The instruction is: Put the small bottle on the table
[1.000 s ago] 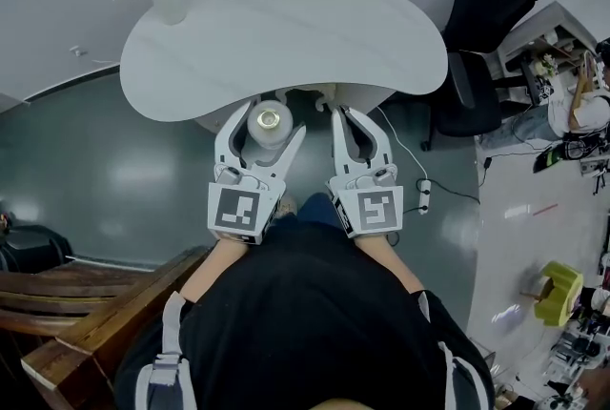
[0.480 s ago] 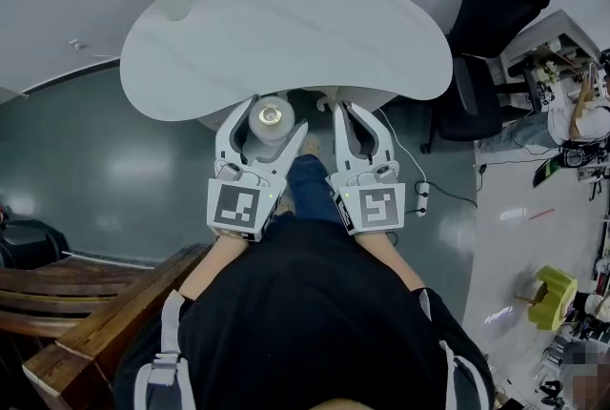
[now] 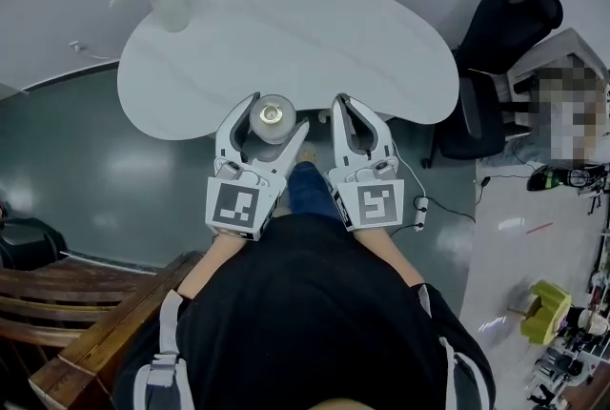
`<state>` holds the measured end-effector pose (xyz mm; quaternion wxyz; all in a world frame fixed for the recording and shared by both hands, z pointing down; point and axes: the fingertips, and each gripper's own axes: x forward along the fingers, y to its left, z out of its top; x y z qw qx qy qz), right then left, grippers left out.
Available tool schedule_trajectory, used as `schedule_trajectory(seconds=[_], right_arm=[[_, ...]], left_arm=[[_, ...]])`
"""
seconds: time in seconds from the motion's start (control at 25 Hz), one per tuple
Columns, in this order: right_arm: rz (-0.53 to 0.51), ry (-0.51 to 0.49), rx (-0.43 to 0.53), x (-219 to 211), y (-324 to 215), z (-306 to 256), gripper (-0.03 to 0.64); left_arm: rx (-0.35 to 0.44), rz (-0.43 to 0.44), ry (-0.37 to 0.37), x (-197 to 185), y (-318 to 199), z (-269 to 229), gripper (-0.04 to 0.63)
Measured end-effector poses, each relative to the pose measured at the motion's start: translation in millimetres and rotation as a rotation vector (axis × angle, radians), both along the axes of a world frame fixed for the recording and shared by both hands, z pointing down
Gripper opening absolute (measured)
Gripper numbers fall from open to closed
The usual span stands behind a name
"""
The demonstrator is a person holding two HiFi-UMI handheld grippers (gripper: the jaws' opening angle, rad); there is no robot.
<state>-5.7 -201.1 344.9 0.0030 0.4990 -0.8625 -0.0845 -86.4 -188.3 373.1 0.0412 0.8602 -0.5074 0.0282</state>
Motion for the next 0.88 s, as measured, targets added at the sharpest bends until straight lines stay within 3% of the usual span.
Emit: schedule_trajectory(seconds=[0.88], right_arm=[[-0.112,0.000,-0.032,20.5,-186.9,2.9,0.023]], left_arm=[[0.003,-0.096,0.003,24.9,-170.8,-5.4,0.336]])
